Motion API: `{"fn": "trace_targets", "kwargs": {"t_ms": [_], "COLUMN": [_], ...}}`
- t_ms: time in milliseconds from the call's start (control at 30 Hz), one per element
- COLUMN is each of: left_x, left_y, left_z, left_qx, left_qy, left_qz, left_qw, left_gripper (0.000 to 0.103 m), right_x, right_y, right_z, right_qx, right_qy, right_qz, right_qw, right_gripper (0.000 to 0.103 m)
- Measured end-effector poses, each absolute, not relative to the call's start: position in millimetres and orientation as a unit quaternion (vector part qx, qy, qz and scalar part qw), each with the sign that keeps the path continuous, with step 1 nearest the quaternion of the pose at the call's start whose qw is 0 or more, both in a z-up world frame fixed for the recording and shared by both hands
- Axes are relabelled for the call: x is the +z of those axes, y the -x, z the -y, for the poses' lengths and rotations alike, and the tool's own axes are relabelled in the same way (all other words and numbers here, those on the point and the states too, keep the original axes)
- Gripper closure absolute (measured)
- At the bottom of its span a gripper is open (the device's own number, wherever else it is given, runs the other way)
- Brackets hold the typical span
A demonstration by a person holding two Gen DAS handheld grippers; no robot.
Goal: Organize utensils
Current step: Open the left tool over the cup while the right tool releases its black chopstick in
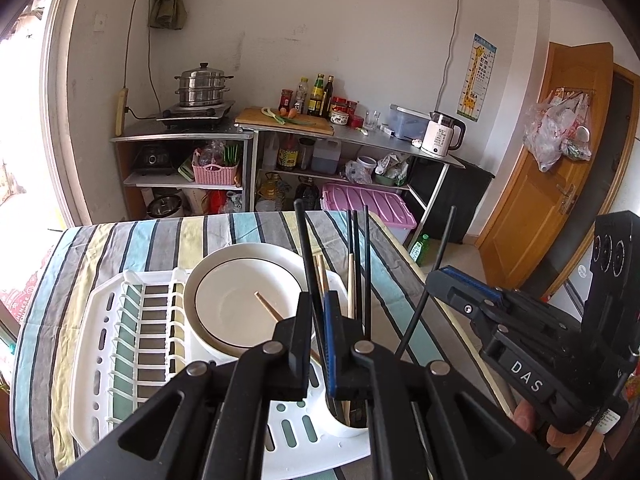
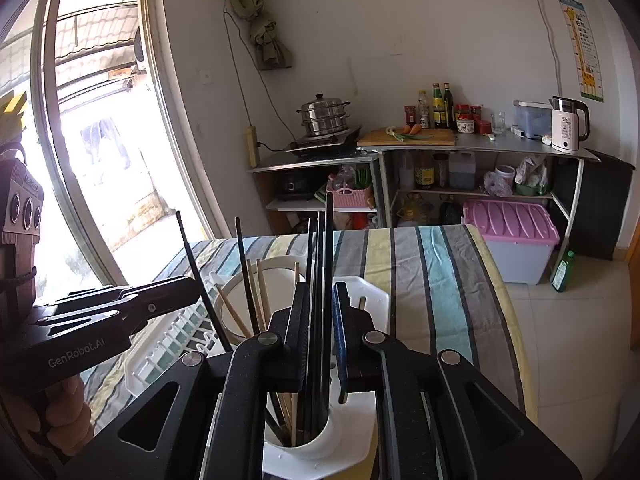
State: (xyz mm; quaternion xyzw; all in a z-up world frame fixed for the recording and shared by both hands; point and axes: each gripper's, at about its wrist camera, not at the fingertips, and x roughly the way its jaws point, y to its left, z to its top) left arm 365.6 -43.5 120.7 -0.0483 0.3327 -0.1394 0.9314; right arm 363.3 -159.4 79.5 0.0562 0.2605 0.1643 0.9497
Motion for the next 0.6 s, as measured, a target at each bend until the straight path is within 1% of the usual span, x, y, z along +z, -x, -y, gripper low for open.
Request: {"fn": "trace_targets", "kwargs": {"t_ms": [133, 200, 367, 500, 600], "left_x": [119.5, 118.5, 119.0, 114.8, 108.5], "left_y": [-360.4, -354.6, -328.0, -297.2, -271.9], "left_z": [42.0, 39.6, 31.8, 26.8, 22.8], "left_qx": [-0.138, -0.137, -0.130, -0.127, -0.125], "left_qy": [0.042, 0.041, 0.042, 0.042, 0.041], "left_qz": [-0.332, -0.330, -0.311, -0.296, -0.289], "left_qw": [0.932, 0.933, 0.941, 0.946, 0.948], "left_gripper": [0.093, 0.089, 0.089, 0.085, 0.085], "right_x": [81.6, 83.2, 85.0, 82.5, 77.9], "right_y": [-355.3, -348.7, -322.2, -293.0, -268.5], "right_z": [158.7, 159.9, 163.1, 163.7, 164.5], "right_qx": [0.165, 0.167, 0.171, 0.175, 0.174], "right_qy": [-0.051, -0.052, -0.052, -0.049, -0.050], "right_qz": [-0.256, -0.254, -0.241, -0.233, -0.231], "right_qw": [0.951, 0.951, 0.954, 0.955, 0.956], "right_gripper": [0.091, 0.091, 0.090, 0.087, 0.084]}}
